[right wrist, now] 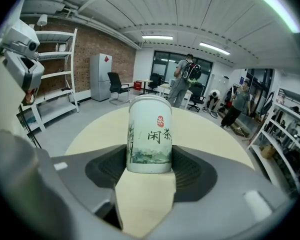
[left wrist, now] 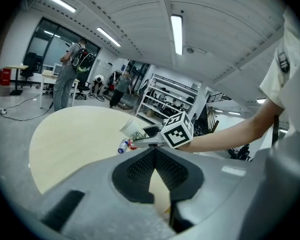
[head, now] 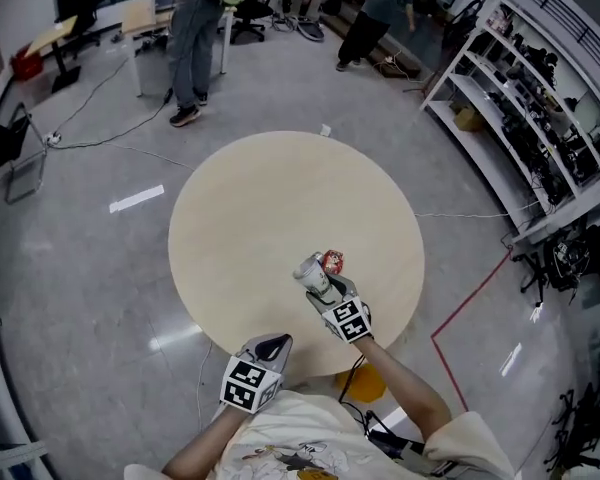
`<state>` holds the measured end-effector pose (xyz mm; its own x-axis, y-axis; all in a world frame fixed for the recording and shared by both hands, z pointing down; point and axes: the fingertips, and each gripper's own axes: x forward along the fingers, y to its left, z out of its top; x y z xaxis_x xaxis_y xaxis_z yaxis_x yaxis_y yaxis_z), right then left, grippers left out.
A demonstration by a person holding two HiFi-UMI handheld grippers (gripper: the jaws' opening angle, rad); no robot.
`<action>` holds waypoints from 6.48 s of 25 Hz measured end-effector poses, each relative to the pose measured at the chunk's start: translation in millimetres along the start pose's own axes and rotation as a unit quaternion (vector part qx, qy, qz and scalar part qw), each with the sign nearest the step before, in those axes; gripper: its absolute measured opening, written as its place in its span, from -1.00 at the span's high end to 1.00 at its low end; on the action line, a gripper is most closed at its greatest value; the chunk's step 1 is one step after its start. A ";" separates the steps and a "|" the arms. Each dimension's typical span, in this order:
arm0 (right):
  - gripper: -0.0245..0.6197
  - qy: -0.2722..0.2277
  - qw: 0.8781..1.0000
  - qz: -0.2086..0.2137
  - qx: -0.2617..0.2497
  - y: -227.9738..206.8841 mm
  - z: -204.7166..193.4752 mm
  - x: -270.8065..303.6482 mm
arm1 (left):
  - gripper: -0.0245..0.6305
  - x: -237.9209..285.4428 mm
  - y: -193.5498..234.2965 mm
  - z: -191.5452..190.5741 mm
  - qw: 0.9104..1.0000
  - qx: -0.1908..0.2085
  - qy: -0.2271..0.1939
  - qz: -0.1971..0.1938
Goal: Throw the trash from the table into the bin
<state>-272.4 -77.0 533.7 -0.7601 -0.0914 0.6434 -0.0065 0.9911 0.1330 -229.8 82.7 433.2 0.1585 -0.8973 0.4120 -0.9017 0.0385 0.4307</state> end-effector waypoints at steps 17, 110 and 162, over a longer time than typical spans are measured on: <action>0.04 -0.017 0.989 -0.108 0.099 -14.4 -65.6 -123.2 | 0.91 29.6 -88.1 -23.5 0.990 0.058 0.051 -0.114; 0.04 0.174 0.862 -0.148 0.453 77.1 -717.6 -165.5 | 0.91 309.5 -270.2 -353.3 0.876 0.169 0.412 -0.188; -0.06 0.142 0.827 -0.215 0.500 18.6 -655.9 -186.3 | 0.91 284.4 -252.9 -316.5 0.898 0.197 0.331 -0.211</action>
<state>295.3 -105.1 910.8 -0.3656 -0.3343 0.8687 -0.8787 0.4318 -0.2036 170.6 -43.0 695.7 0.6068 -0.3318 0.7223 -0.7569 -0.5186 0.3977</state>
